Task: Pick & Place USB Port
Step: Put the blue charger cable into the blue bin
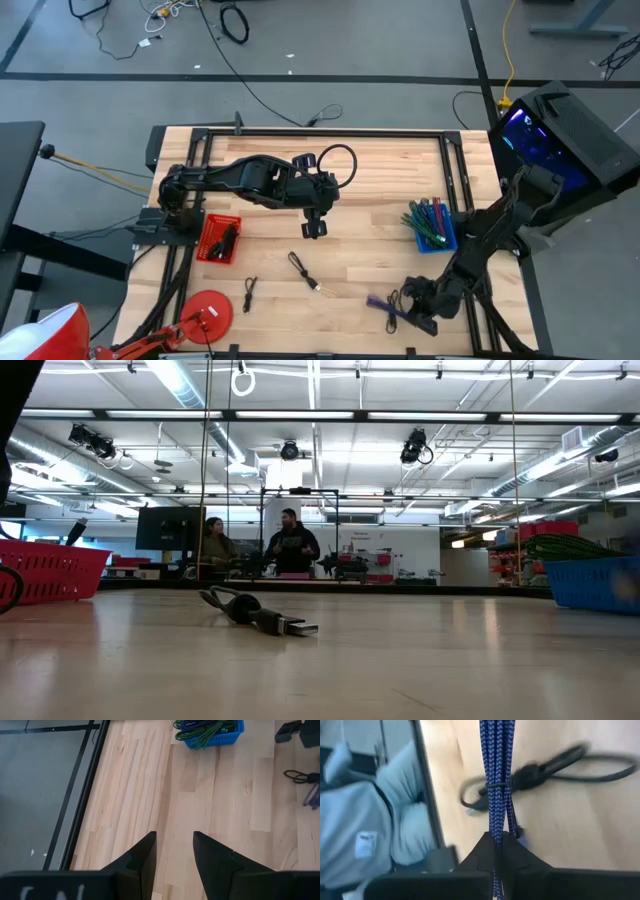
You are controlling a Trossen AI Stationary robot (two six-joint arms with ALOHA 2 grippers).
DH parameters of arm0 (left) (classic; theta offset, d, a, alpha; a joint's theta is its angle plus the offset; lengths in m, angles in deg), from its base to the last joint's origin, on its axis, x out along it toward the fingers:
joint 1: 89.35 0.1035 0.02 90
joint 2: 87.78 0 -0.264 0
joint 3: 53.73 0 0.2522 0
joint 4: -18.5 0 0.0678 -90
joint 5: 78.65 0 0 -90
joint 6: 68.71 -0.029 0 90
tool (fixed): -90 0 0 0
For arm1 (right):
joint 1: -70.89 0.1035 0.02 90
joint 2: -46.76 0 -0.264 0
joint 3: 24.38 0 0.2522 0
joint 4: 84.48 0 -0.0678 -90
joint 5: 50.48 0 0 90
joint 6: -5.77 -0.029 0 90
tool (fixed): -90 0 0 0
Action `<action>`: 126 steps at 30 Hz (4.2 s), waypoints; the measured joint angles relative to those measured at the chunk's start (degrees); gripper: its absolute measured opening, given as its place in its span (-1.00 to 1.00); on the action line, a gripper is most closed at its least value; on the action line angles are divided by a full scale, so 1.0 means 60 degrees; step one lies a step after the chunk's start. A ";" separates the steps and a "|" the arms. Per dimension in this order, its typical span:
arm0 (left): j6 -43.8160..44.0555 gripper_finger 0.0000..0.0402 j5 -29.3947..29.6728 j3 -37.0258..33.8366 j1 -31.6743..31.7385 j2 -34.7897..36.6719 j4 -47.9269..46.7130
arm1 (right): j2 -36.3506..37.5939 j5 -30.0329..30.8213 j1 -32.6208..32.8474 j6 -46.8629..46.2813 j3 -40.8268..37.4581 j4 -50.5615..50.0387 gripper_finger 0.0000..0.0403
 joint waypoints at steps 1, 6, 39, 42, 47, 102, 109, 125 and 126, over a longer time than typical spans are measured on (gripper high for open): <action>0.0000 -0.34 0.0000 0.0000 0.0000 0.0000 0.0004 | 0.0330 0.0204 -0.0003 0.0010 0.0000 -0.0229 -0.98; 0.0004 -0.34 0.0000 0.0000 -0.0001 0.0000 0.0000 | 0.2209 0.1442 0.0131 -0.0540 0.0000 -0.2934 -0.99; -0.0040 -0.34 -0.0255 0.0000 -0.0105 -0.0004 -0.0281 | 0.4735 0.6444 0.1687 -0.7051 0.0146 -1.0973 -1.00; -0.0047 -0.34 -0.0253 0.0000 -0.0106 -0.0004 -0.0281 | 0.4729 0.6393 0.1564 -0.6544 0.0146 -1.0934 -1.00; -0.0065 -0.34 -0.0251 0.0000 -0.0106 -0.0004 -0.0284 | 0.5217 0.5721 0.1589 -0.5393 0.0506 -1.1150 -1.00; 0.0248 -0.34 -0.0244 0.0000 -0.0681 -0.0004 -0.0630 | 0.5881 0.5122 -0.0275 -0.1834 0.0809 -1.3674 -1.00; 0.0251 -0.34 -0.0244 0.0000 -0.0687 -0.0004 -0.0634 | 0.5802 0.4627 -0.0360 -0.1143 0.0809 -1.3465 -1.00; 0.0258 -0.34 -0.0241 -0.0055 -0.0688 -0.0004 -0.0614 | 0.4596 0.4106 -0.0429 -0.0576 0.0809 -1.3347 -1.00; 0.0259 -0.34 -0.0240 -0.0102 -0.0688 -0.0004 -0.0630 | 0.4596 0.4106 -0.0429 -0.0576 0.0809 -1.3339 -1.00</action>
